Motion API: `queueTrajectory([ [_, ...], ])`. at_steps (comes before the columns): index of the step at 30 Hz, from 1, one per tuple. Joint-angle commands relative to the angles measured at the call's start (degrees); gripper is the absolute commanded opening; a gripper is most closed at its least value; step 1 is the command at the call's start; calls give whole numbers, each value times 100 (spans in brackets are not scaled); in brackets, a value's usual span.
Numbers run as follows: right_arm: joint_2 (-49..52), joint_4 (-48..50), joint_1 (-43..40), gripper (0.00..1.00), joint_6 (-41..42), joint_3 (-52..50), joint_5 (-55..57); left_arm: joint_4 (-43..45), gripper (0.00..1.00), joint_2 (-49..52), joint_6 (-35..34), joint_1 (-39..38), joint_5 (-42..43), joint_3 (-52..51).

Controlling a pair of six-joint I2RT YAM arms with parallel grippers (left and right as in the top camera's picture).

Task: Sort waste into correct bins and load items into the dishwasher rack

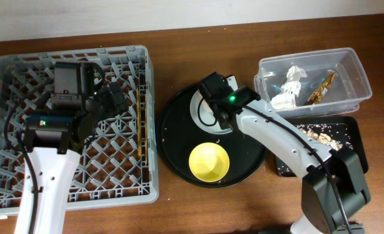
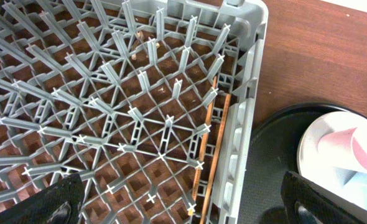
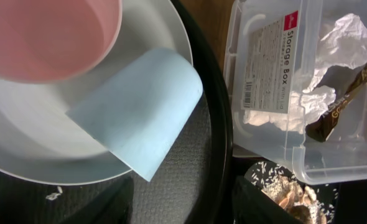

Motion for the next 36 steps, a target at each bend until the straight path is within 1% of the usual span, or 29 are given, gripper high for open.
queueTrajectory([
  [1,-31,271,28,51,-63,-356,-85,11,99,-33,9,13,-2,61],
  [4,-31,656,28,51,-221,-684,-267,11,99,-35,9,13,-2,61],
  [8,-15,997,26,50,-358,-713,-258,11,99,-33,9,13,-2,61],
  [9,31,1132,26,47,-361,-713,-256,11,99,-33,9,13,-2,61],
  [10,138,1233,26,45,-358,-713,-24,11,99,-35,9,13,-2,61],
  [12,313,1231,26,45,-361,-713,439,11,99,-33,9,13,-2,61],
  [15,291,1193,26,33,-358,-710,1292,11,99,-33,9,13,-2,61],
  [17,188,1233,26,26,-361,-706,1423,11,99,-35,9,13,-2,61],
  [19,190,1438,-2,26,-363,-706,1425,11,99,-33,9,13,-2,61],
  [21,190,1908,-114,26,-361,-706,1419,11,99,-35,9,13,-2,61],
  [22,190,2024,-216,26,-356,-706,1325,11,99,-33,9,13,-2,61],
  [23,170,1823,-260,24,-262,-706,841,11,99,-33,9,13,-2,61],
  [24,107,1620,-291,22,87,-706,374,11,99,-33,9,13,-2,61],
  [25,20,1523,-306,21,404,-706,179,11,99,-33,9,13,-2,61],
  [26,-262,1456,-356,21,841,-706,-114,11,99,-33,9,13,-2,61],
  [27,-610,1449,-442,21,1062,-706,-745,11,99,-33,9,13,-2,61],
  [29,-1327,1257,-732,22,2103,-706,-1777,11,100,-35,9,13,-2,61],
  [30,-1478,1226,-894,22,2531,-708,-2297,11,100,-33,9,13,-2,61],
  [31,-1405,1318,-1084,22,2791,-713,-2885,11,99,-33,9,13,-2,61],
  [32,-1259,1309,-1064,30,1987,-713,-2811,11,99,-33,9,13,-2,61],
  [33,-1086,1167,-977,42,817,-715,-2811,11,99,-33,9,13,-2,61],
  [34,-1021,1038,-942,46,533,-717,-2811,11,99,-33,9,13,-2,61],
  [35,-966,811,-920,46,905,-719,-2865,11,99,-35,9,13,-2,61],
  [36,-955,730,-922,46,2131,-796,-3106,11,100,-33,9,13,-2,61],
])
